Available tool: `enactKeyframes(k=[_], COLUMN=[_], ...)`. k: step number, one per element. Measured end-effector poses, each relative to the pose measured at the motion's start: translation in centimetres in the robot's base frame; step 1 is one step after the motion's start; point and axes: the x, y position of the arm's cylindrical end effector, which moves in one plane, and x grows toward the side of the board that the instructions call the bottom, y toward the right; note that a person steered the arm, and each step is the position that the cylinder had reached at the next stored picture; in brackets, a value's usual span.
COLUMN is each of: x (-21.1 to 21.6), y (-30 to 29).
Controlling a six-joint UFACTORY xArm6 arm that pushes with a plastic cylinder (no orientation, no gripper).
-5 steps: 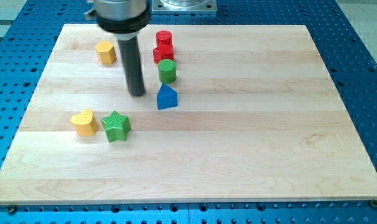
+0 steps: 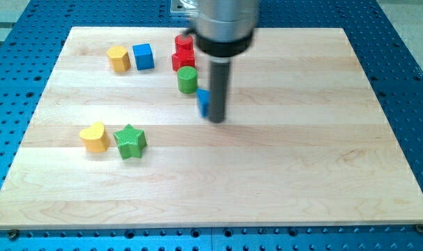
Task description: Move the triangle to the left of the green circle
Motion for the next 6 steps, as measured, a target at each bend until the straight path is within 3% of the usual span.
enactKeyframes(k=[1,2,3,5,6], x=[-0.8,-0.9,-2.6,-3.1,-3.9], y=[-1.1,3.8,4.8,-8.5,-10.3])
